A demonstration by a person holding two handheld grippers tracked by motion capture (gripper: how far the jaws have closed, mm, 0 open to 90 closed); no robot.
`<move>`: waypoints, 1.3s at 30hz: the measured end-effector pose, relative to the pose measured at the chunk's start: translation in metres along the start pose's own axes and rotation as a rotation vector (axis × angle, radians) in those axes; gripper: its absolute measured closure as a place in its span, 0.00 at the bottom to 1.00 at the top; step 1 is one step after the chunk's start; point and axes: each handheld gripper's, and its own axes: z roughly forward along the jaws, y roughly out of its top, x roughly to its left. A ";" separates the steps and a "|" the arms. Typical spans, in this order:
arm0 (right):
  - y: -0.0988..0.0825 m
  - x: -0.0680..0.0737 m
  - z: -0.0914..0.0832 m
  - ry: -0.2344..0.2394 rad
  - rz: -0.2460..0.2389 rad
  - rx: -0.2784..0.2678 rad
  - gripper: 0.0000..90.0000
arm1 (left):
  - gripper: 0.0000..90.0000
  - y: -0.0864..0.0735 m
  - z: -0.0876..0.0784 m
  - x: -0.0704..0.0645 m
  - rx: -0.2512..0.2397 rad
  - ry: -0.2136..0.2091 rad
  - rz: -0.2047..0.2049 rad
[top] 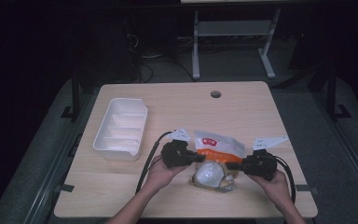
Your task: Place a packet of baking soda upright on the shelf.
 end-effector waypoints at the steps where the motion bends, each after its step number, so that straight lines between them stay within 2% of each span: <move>1: -0.001 0.001 0.001 -0.002 0.022 0.005 0.99 | 0.98 -0.001 0.001 0.000 0.008 0.004 0.008; 4: -0.002 0.003 0.003 -0.027 0.013 0.011 0.99 | 0.96 -0.002 0.001 0.000 0.009 0.005 0.006; 5: -0.001 0.006 0.003 -0.054 -0.006 0.021 0.99 | 0.94 -0.003 0.001 0.000 0.006 0.007 0.006; 8: 0.001 0.010 0.003 -0.066 -0.017 0.027 0.99 | 0.86 -0.005 0.000 0.000 0.011 0.024 0.012; 9: 0.002 0.012 0.003 -0.069 -0.023 0.030 0.99 | 0.86 -0.006 -0.001 0.000 0.015 0.027 0.015; 11: 0.003 0.017 0.002 -0.085 -0.049 0.041 0.99 | 0.79 -0.010 -0.005 0.000 0.020 0.031 0.020; 14: 0.004 0.019 0.001 -0.095 -0.055 0.042 0.99 | 0.75 -0.013 -0.007 -0.001 0.027 0.041 0.033; 15: 0.004 0.021 0.000 -0.095 -0.055 0.040 0.99 | 0.72 -0.018 -0.010 -0.003 0.034 0.068 0.056; 21: 0.008 0.029 -0.004 -0.093 -0.079 0.039 1.00 | 0.61 -0.025 -0.018 -0.006 0.023 0.090 0.080; 23: 0.010 0.033 -0.007 -0.102 -0.086 0.029 1.00 | 0.57 -0.029 -0.024 -0.009 0.026 0.127 0.111; 24: 0.011 0.033 -0.008 -0.106 -0.084 0.023 1.00 | 0.56 -0.030 -0.026 -0.009 0.023 0.132 0.117; 28: 0.012 0.033 -0.014 -0.122 -0.082 0.009 1.00 | 0.53 -0.035 -0.031 -0.010 0.012 0.137 0.124; 33: 0.014 0.035 -0.024 -0.153 -0.093 0.000 1.00 | 0.48 -0.049 -0.037 -0.009 0.019 0.139 0.113; 39: 0.018 0.035 -0.029 -0.184 -0.090 -0.006 1.00 | 0.44 -0.063 -0.042 -0.008 0.040 0.158 0.121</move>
